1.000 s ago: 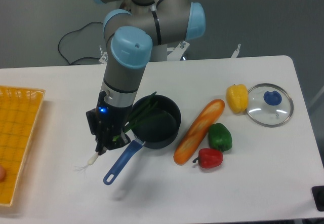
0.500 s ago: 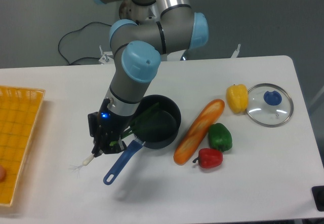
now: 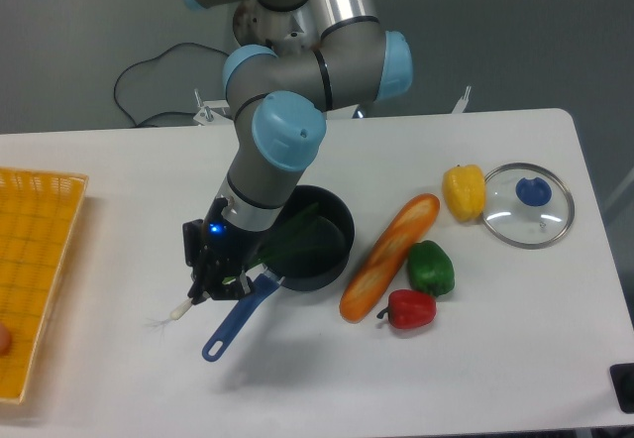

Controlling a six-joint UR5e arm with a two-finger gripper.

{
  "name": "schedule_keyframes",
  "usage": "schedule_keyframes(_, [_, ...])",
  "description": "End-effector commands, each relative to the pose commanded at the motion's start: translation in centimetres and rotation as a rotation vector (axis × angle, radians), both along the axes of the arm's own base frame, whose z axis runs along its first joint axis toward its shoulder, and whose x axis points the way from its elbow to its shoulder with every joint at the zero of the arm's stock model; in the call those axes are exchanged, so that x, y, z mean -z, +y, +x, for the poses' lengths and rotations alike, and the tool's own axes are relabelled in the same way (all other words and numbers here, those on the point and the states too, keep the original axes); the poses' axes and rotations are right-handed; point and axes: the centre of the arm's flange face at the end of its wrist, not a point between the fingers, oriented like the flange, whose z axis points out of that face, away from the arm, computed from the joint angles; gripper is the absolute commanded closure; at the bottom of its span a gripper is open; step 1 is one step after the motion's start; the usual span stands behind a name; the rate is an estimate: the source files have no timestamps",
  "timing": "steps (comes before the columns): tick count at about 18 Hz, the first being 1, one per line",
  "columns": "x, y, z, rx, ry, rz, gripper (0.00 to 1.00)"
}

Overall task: Place the green onion in the pot
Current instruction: 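Lower the green onion into the pot along the handle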

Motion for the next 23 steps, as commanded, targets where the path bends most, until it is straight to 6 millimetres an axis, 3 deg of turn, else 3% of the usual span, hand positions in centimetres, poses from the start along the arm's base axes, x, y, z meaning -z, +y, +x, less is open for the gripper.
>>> schedule_keyframes(14, [4.4,-1.5,-1.3,0.051,-0.016,-0.028,0.91])
schedule_keyframes(23, [5.4,-1.6,-2.0,0.057,-0.020,-0.034,0.90])
